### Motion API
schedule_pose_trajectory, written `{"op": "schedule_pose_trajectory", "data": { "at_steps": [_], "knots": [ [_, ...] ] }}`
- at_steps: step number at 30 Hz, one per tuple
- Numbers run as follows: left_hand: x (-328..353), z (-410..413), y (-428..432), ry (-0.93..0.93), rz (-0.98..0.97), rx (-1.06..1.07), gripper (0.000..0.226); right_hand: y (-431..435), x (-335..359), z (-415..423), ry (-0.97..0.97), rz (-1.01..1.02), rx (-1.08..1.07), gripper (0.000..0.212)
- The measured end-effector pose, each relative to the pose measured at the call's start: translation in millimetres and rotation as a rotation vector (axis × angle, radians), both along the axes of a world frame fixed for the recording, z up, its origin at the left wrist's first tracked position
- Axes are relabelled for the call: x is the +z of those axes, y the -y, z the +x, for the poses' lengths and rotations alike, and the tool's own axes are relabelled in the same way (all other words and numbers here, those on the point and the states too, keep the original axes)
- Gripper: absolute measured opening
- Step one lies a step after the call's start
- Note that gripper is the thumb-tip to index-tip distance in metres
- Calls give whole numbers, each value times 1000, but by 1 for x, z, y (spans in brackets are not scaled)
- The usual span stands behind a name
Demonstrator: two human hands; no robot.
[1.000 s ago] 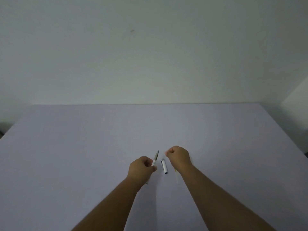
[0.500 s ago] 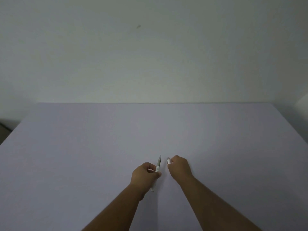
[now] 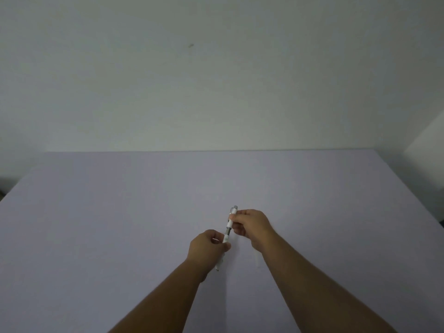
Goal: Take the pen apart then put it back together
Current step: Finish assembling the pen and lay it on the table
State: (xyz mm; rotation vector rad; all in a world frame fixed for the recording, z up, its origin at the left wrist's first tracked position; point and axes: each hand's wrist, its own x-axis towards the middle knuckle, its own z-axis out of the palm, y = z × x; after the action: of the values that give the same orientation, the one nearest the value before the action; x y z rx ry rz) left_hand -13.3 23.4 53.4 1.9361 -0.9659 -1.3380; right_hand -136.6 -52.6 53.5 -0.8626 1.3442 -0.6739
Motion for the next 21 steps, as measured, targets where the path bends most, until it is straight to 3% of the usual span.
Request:
{"op": "schedule_pose_trajectory", "data": {
  "at_steps": [8, 14, 16, 19, 21],
  "knots": [
    [3, -1, -3, -66, -15, 36, 9, -11, 2, 0, -62, -12, 101, 8],
    [-5, 1, -3, -16, 15, 59, 6, -13, -2, 3, -98, -28, 133, 9],
    [-12, 4, -5, 23, 47, 73, 7, -12, -7, 0, -210, -53, 111, 17],
    [-25, 5, -8, 47, 86, 97, 9, -10, -20, -17, -627, -189, 185, 19],
    [-34, 2, -8, 60, 99, 112, 11, -13, -31, -31, -801, -217, 219, 23]
  ]
}}
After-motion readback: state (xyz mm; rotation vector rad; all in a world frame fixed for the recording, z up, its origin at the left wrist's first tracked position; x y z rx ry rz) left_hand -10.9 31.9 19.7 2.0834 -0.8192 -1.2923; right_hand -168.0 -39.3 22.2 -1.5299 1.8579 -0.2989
